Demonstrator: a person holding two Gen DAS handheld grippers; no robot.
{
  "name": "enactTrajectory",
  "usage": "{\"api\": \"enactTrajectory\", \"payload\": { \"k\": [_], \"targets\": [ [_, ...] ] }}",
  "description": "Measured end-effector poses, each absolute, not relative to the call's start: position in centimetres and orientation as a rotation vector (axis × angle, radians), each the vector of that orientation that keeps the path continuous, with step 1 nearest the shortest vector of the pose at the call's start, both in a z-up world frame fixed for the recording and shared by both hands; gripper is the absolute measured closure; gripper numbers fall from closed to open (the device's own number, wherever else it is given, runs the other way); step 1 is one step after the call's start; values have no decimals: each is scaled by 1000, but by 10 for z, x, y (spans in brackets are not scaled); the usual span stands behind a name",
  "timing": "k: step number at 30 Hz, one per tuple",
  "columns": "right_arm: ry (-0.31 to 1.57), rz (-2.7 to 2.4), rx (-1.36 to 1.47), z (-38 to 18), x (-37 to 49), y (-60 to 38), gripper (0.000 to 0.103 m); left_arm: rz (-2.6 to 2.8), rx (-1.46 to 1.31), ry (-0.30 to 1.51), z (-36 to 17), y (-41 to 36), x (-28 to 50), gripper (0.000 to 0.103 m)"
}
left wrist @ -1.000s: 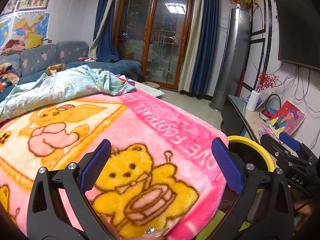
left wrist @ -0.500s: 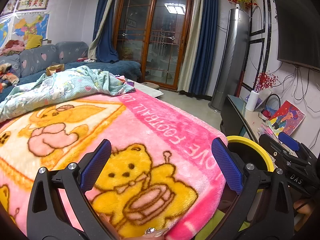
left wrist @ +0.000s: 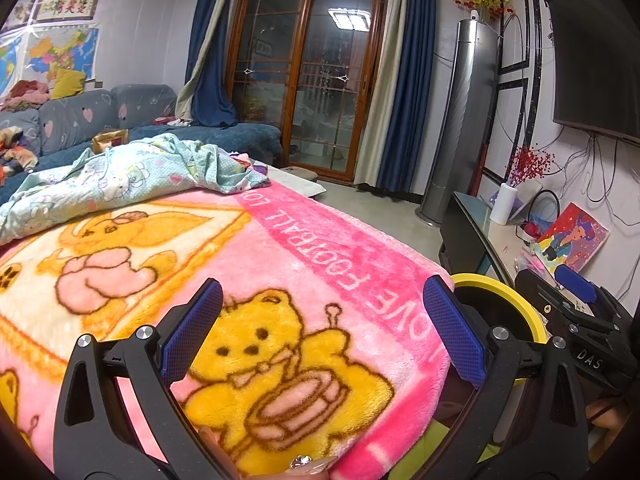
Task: Collect trash
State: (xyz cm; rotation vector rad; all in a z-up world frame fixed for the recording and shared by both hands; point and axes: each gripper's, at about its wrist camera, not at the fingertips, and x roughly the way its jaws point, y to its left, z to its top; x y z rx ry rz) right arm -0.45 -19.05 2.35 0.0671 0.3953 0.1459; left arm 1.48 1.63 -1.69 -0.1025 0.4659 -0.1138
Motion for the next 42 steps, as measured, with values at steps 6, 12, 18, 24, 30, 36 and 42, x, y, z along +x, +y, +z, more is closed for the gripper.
{"api": "enactTrajectory", "payload": {
  "k": [6, 12, 18, 24, 30, 36, 42],
  "targets": [
    [397, 146, 67, 23, -5, -190, 7, -115, -102, 468, -18, 16, 15, 11],
    [397, 147, 66, 23, -4, -190, 7, -118, -103, 466, -15, 15, 15, 11],
    [396, 146, 68, 23, -5, -190, 7, -117, -102, 466, -15, 14, 16, 11],
    [396, 146, 67, 23, -5, -190, 7, -119, -104, 467, -15, 14, 16, 11],
    [396, 144, 67, 23, -5, -190, 7, -118, -103, 469, -15, 13, 16, 11],
    [393, 134, 67, 23, -4, -193, 7, -110, -100, 473, -17, 9, 16, 11],
    [376, 135, 48, 25, -3, -193, 7, -99, -109, 483, -21, 12, 15, 11]
  ]
}}
